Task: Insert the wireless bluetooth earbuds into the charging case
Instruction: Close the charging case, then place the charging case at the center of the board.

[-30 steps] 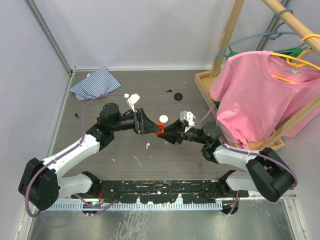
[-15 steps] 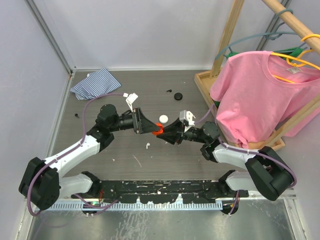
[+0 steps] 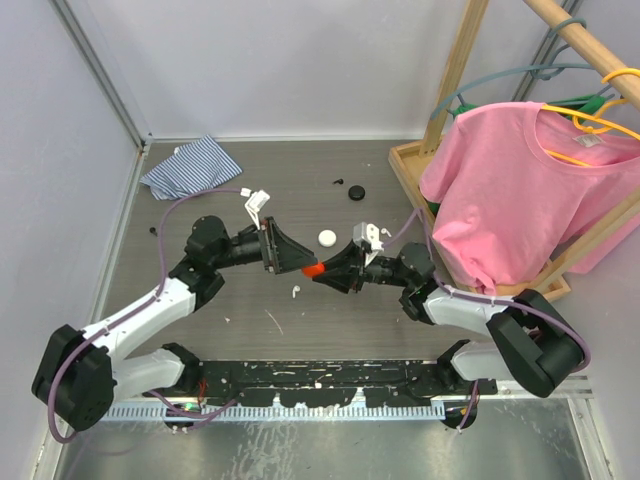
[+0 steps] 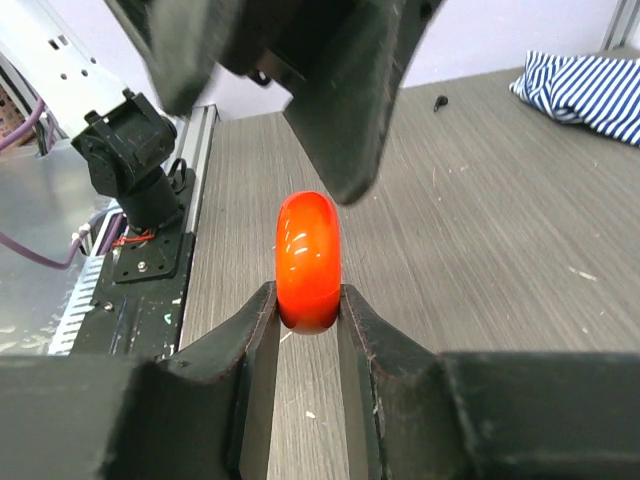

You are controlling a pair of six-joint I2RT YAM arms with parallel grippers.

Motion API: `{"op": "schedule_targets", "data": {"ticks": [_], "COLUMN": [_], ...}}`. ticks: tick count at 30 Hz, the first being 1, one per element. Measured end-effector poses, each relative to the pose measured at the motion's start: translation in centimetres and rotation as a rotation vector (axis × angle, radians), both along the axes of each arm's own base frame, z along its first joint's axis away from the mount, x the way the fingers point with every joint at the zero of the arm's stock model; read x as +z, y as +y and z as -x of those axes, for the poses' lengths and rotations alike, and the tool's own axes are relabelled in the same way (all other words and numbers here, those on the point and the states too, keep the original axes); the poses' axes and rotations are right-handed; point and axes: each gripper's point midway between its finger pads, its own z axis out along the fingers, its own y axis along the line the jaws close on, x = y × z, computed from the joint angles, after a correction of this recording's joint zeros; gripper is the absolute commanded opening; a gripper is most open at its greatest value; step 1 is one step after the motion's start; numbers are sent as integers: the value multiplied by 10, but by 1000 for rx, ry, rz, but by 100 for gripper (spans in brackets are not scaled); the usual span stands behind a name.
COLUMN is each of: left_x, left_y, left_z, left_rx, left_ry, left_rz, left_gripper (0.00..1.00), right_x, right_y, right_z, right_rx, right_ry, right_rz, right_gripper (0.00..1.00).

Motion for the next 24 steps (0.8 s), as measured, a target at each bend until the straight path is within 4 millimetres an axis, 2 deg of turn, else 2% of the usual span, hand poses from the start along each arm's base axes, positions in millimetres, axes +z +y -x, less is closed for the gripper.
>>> {"op": "schedule_targets", "data": {"ticks": [5,11,15,18,21,22,24], "left_x": [11,8,7,14,22,24,27], "left_y": [2,13,31,48,66,72,86], "left_z": [7,9,8,5,4,3,2], "left_rx": [-14,40,147,242,324,352,403], "left_ry": [-54,-87,-128,-169,-199,-210,-233], "left_rz": [22,-34,-121,-190,-254,-282,-343], "left_gripper": [60,75,82,85,87,91,94], "right_x": [-13,-29,-29,-34,-45,-50,-62], "right_y": [-1,-5,-14,-22,-33,-37,-45], "right_z": [-1,-8,-15,-21,-29,-32,-37], "right_rx": [-10,-67,-144,-214,-297,-326,-383], "right_ry": [52,128,155,187,243,267,320], "right_rz": [39,111,142,170,216,234,271], "right_gripper": [1,1,1,1,1,1,1]}}
